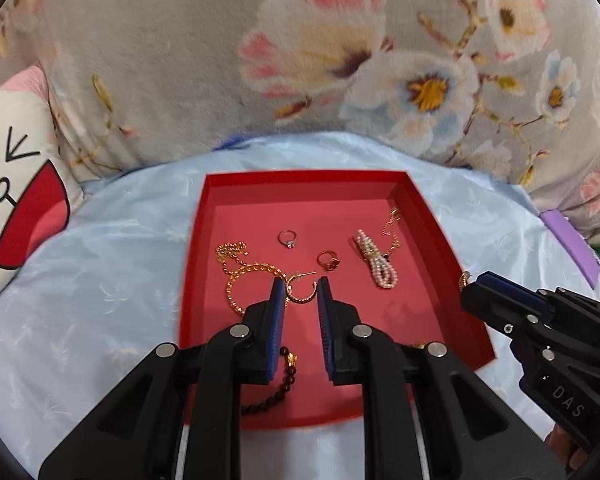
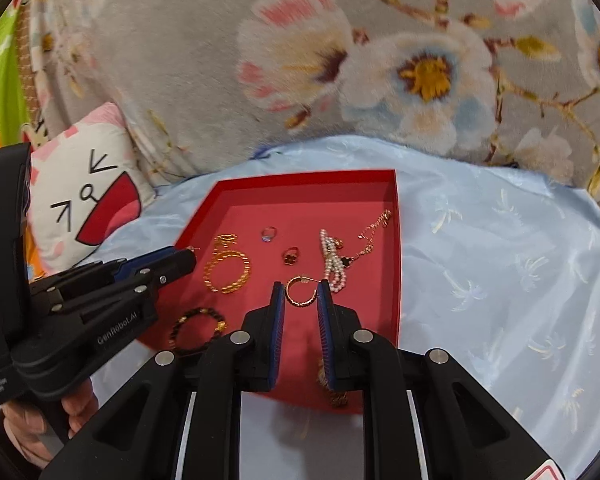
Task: Organize jewelry
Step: 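Carry the hoop earring into the red box and open the right tool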
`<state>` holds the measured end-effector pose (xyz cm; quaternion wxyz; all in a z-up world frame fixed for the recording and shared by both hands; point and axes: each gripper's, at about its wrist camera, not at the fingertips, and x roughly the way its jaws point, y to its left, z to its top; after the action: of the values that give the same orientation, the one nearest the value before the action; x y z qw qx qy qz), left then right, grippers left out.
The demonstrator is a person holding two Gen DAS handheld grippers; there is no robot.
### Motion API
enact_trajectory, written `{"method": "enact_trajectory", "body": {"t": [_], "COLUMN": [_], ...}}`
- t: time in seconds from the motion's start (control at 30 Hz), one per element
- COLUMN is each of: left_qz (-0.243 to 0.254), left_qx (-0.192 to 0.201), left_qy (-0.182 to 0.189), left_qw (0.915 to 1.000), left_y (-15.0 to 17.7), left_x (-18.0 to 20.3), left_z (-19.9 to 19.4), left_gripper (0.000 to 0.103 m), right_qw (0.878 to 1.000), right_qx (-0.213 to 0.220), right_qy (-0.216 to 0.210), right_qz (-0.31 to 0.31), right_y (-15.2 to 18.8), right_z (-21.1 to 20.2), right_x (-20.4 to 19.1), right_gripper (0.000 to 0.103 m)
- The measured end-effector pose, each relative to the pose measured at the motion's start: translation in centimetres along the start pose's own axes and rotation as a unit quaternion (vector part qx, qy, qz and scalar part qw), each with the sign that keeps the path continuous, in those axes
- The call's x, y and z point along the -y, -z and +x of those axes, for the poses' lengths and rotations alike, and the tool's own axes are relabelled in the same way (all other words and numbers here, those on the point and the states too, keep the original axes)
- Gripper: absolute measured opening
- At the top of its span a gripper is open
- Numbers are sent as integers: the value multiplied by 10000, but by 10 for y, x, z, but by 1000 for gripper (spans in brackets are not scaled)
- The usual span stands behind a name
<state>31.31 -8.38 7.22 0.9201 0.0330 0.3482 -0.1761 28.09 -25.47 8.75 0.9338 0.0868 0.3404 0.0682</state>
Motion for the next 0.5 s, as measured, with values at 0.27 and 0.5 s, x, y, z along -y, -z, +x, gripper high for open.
{"method": "enact_trajectory", "body": {"t": [0.27,0.5], "left_qz": [23,66], "left_qx": [-217,-289], "left_qy": [29,-16], "left_qw": [9998,9996], "left_y": [6,11], "left_x": [4,7], "left_z": [42,52], "left_gripper": [16,16], "right_qw": [9996,9994], "right_qx": [-259,-337], "right_qy": [29,46], "right_qz": [134,113], "right_y": [8,11], "right_z": [39,50], "right_x": [14,16], "right_gripper": [15,16]}}
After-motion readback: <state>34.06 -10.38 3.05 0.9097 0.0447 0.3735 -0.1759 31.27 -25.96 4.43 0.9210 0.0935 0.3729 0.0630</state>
